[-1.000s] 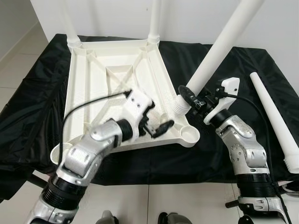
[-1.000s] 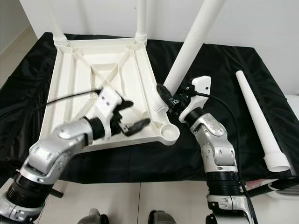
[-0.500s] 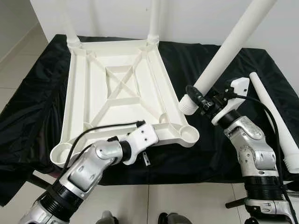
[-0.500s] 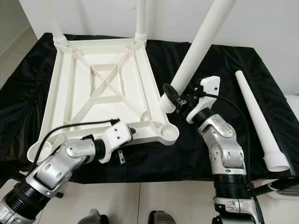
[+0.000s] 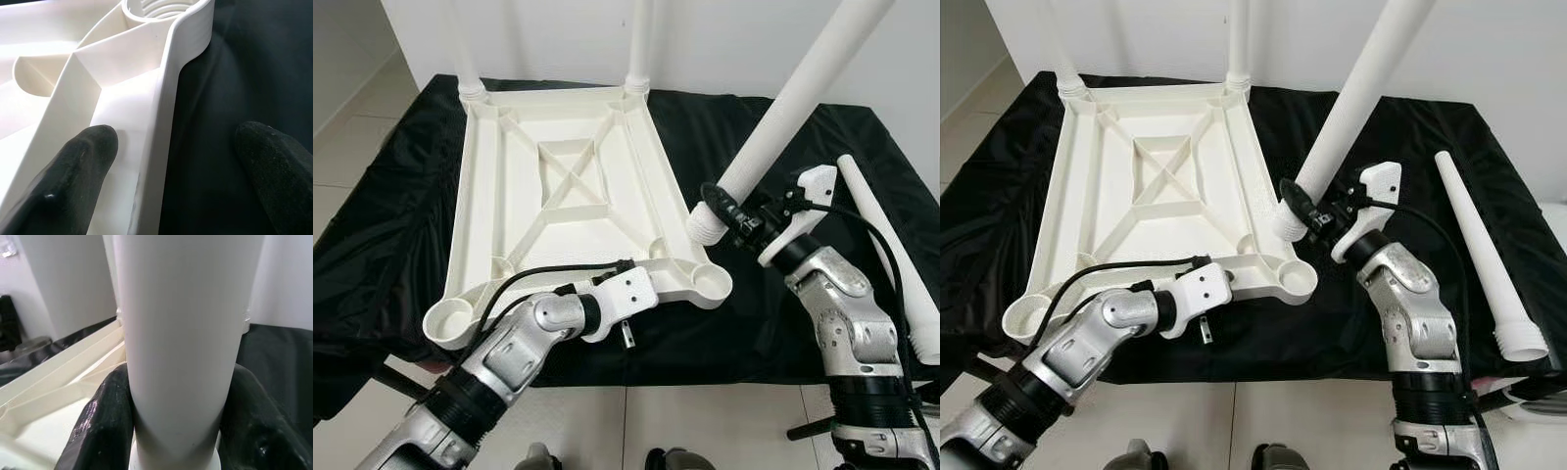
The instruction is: Building children table
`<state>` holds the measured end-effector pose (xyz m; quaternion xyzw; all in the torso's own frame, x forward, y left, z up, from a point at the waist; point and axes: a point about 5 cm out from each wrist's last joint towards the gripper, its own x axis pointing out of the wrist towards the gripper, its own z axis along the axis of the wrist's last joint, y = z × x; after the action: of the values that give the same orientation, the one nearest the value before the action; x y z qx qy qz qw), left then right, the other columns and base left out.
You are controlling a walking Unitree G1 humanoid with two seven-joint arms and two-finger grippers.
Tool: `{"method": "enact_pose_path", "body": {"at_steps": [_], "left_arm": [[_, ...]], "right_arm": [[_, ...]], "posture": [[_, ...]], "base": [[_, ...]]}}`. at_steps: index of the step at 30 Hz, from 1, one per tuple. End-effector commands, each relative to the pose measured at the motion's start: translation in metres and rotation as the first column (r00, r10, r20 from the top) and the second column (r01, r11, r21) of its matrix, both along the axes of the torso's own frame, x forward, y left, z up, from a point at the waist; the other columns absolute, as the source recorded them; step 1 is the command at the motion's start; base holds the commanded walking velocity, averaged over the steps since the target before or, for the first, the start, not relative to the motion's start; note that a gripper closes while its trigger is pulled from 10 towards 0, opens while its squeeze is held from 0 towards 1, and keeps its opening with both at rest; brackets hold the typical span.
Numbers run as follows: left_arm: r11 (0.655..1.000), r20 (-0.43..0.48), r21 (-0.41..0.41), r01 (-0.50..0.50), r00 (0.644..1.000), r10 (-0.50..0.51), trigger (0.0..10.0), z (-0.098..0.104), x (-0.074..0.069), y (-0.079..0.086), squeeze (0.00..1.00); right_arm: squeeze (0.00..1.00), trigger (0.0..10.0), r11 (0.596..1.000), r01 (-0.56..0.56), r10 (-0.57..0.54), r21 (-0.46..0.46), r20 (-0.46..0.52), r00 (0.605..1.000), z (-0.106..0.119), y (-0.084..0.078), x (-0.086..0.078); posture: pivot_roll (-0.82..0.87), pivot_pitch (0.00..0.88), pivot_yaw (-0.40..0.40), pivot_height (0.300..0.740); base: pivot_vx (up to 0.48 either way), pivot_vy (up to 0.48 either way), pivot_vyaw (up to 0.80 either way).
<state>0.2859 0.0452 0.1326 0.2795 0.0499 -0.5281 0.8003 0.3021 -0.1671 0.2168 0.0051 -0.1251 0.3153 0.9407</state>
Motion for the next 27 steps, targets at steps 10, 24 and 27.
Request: {"method": "enact_pose_path", "body": {"at_steps": [10,24,27], "left_arm": [[0.997,-0.068,0.025,-0.076,0.995,0.078,9.5,-0.006,0.012,-0.001,0.00],[0.997,-0.066,0.008,-0.075,0.995,0.075,0.0,0.004,0.019,0.019,0.00],[0.997,-0.063,0.006,-0.075,0.995,0.075,0.0,0.006,0.019,0.023,0.00]], "right_arm": [[0.00,10.0,0.998,-0.050,0.049,-0.045,-0.009,0.999,-0.002,0.004,-0.007],[0.00,10.0,0.994,-0.065,0.063,-0.082,-0.037,0.997,-0.010,-0.001,-0.015],[0.00,10.0,0.994,-0.066,0.063,-0.090,-0.039,0.997,-0.011,-0.002,-0.016]], "posture": [[-0.05,0.124,-0.016,0.740],[-0.06,0.117,-0.010,0.740],[-0.06,0.116,-0.010,0.740]], "base": [[0.000,0.000,0.00],[0.000,0.000,0.00],[0.000,0.000,0.00]]}}
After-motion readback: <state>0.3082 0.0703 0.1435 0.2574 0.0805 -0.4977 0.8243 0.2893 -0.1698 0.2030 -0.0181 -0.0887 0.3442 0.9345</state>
